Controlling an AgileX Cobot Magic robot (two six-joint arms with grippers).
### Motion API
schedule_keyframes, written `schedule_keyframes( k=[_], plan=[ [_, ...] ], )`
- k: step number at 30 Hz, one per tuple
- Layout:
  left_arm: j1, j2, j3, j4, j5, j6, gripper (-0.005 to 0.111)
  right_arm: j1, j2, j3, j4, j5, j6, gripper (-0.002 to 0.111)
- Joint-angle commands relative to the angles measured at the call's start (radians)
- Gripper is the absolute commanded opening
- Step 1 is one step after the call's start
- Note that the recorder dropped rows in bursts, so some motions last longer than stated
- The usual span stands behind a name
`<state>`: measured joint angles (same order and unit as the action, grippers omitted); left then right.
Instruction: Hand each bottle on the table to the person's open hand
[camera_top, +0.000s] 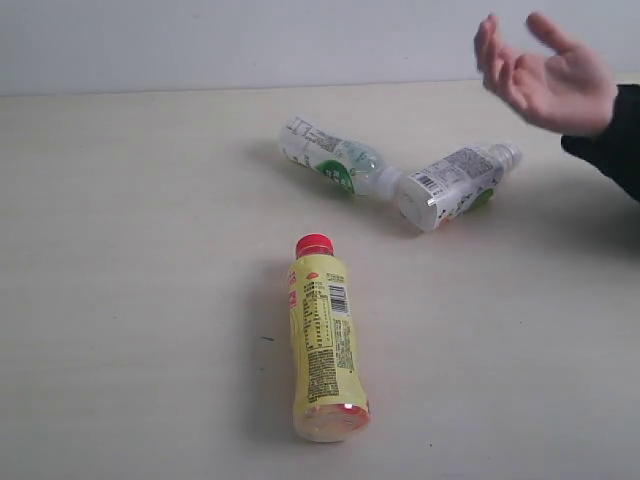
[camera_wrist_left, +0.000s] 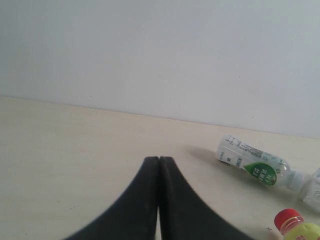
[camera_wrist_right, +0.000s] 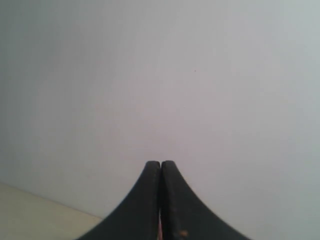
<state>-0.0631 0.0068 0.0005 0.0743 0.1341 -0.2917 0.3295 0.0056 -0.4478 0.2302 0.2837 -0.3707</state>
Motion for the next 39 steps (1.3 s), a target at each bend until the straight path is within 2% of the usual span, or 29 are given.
schedule_keyframes(
  k=[1,39],
  plan=[
    [-0.007,-0.007,0.0,0.005,0.001,0.0,0.002,0.003,-0.006,0.003,-0.002,-0.002,0.003,0.0],
    [-0.007,-0.007,0.0,0.005,0.001,0.0,0.002,0.026,-0.006,0.001,0.01,-0.046,0.008,0.0]
  ],
)
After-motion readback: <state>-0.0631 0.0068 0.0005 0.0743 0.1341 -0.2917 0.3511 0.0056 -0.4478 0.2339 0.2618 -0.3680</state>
